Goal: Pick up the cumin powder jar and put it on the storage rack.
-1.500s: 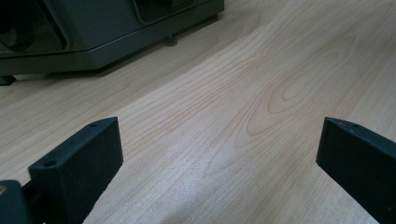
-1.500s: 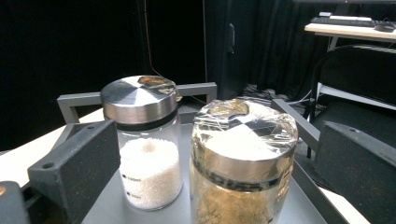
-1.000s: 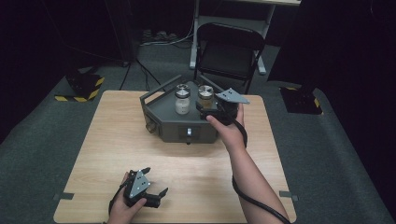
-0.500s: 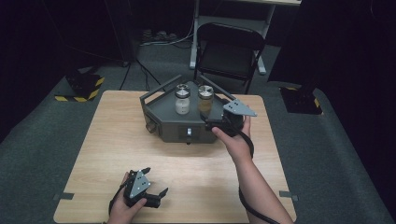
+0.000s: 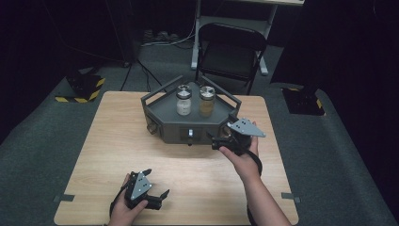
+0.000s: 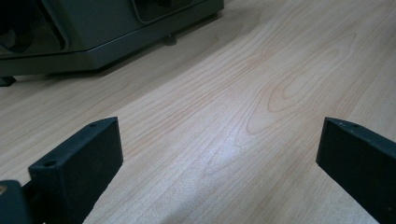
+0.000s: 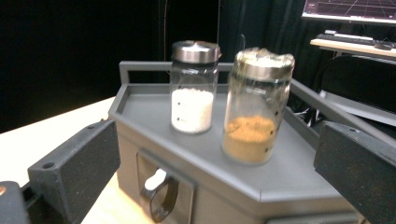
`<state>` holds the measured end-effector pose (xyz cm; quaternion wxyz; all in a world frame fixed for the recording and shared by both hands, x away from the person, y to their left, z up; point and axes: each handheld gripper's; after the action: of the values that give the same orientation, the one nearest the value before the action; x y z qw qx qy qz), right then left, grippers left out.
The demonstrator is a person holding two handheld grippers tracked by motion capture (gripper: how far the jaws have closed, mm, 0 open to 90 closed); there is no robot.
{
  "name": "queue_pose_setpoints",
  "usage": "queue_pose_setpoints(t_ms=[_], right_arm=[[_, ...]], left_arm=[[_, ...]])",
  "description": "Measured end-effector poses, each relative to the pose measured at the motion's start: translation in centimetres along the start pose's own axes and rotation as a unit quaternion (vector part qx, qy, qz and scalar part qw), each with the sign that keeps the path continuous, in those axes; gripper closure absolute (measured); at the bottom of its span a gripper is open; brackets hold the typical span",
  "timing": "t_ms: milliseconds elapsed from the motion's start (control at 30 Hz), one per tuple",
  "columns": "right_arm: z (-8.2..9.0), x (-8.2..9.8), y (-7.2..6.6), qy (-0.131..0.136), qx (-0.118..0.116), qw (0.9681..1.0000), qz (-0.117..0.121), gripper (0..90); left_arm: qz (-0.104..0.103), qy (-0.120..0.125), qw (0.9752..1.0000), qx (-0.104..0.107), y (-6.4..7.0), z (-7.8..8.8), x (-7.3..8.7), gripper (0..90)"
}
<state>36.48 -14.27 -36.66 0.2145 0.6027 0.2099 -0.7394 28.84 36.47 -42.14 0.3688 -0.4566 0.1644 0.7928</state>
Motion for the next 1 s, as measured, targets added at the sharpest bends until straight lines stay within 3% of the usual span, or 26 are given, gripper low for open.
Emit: queue_pose_setpoints(t_ms=[533,800,1000], right_arm=[[3.7,4.1,-2.0,-0.024,-0.002,0.9996,0.018,0.3],[4.9,6.5,-2.6,-0.050,0.000,0.9987,0.012,0.3],[5.4,8.4,-2.9,-0.070,0.003,0.9975,0.002,0.3]], left_arm=[[-0.002,-0.002,1.0000,-0.001,0.1,0.0,-0.1,0.8],[0.008,0.002,1.0000,-0.002,-0.1,0.0,0.1,0.8],[0.002,0.000,1.0000,-0.001,0.0,0.0,0.0,0.8]])
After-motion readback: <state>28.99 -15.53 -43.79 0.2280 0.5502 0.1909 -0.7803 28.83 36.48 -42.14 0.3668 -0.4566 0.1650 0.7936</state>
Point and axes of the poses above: each handheld gripper's, and its own axes: z roughly backward along the jaws, x roughly out of its underside, y roughly to its right, and after that the axes turned 1 degree about y, right-handed
